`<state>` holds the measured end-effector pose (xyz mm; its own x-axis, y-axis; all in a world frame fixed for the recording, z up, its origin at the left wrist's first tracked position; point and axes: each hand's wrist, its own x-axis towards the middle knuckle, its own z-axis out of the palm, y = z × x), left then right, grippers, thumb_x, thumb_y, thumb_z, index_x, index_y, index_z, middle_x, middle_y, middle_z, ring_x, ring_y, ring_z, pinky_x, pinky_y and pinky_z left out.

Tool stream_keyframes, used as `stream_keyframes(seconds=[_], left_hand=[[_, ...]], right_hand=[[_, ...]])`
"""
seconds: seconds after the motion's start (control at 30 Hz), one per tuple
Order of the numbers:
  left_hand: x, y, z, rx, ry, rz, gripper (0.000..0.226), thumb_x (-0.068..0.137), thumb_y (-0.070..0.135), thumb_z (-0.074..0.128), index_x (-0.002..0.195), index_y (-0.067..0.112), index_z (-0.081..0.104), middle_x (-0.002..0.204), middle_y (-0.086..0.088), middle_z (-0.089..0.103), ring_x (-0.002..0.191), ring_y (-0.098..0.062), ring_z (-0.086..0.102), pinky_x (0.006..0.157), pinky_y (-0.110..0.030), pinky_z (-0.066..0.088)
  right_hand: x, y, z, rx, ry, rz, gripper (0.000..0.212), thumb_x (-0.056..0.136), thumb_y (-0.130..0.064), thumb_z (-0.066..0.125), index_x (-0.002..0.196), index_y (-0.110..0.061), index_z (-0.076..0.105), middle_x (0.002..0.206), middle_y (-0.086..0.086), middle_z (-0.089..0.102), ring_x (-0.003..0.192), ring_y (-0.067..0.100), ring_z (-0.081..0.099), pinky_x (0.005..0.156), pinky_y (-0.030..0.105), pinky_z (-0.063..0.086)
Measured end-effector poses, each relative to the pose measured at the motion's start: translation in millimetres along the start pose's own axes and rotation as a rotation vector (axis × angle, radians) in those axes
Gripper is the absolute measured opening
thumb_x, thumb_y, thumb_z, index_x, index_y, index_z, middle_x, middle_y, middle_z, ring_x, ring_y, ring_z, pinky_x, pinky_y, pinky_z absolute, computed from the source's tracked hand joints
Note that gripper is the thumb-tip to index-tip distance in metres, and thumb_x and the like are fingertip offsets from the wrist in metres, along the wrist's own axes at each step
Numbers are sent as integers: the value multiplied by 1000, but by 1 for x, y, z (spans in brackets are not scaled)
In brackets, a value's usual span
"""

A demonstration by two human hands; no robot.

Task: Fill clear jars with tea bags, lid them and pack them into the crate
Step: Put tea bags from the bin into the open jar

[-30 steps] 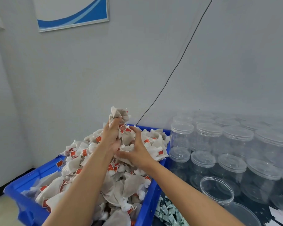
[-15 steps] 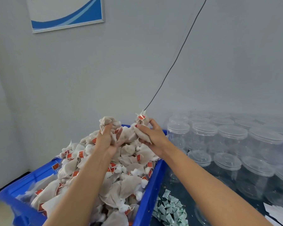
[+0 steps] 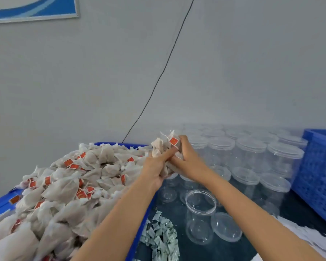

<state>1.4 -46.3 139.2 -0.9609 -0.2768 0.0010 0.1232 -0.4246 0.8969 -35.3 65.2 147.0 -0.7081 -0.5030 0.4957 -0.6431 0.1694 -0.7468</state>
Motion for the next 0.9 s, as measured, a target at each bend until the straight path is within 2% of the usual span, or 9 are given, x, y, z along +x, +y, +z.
stream_keyframes(seconds=[0.1,0.2,0.33,0.5,0.63,0.73,0.83,0.9], left_hand=[[2,-21,17,17,15,-3,11,84,-2,66,94,2,63,76,-15,63,64,-23,59,61,-32,48],[8,-34,26,-7,14,-27,8,85,-3,62,81,5,62,63,-10,63,52,-17,62,46,-24,51],[13,-49,31,-12,-40,-29,11,86,-4,59,81,6,63,65,-10,67,54,-18,66,48,-27,55],[18,-59,22,15,-8,-14,13,85,-3,59,86,9,63,70,-9,68,57,-14,66,48,-25,52],[22,-64,11,5,6,-27,18,87,3,61,103,10,63,86,-12,68,77,-21,66,63,-32,54],[22,-71,5,-26,1,-75,12,87,6,63,97,13,63,76,-6,68,69,-17,64,59,-30,52],[23,-77,1,-26,-5,-120,9,87,5,63,91,13,63,68,-4,67,63,-15,63,56,-27,51],[25,-79,-1,-22,-9,-124,10,86,4,63,93,12,63,67,-4,69,61,-14,64,53,-26,52]], right_hand=[[-20,16,-25,7,-48,145,56,78,-22,78,117,-20,39,108,-6,56,90,2,56,70,9,45],[-38,28,-46,42,31,201,71,71,-17,84,126,-22,39,112,-5,57,95,1,57,69,3,43],[-52,40,-62,107,144,232,63,69,-11,84,119,-21,49,103,7,67,83,8,63,70,10,49],[-60,53,-72,6,117,275,49,70,-16,84,110,-22,58,99,2,68,87,16,65,83,31,55],[-59,61,-67,-87,78,252,33,76,-20,79,103,-26,61,100,0,66,85,10,61,76,21,50],[-59,67,-59,-155,20,244,33,77,-21,77,104,-26,59,97,-5,63,85,7,59,70,9,46],[-58,72,-52,-242,-32,276,35,81,-22,74,111,-21,56,97,-5,60,89,9,59,78,17,48],[-55,73,-51,-174,27,301,28,87,-22,67,112,-19,55,98,-4,59,92,12,60,82,23,51]])
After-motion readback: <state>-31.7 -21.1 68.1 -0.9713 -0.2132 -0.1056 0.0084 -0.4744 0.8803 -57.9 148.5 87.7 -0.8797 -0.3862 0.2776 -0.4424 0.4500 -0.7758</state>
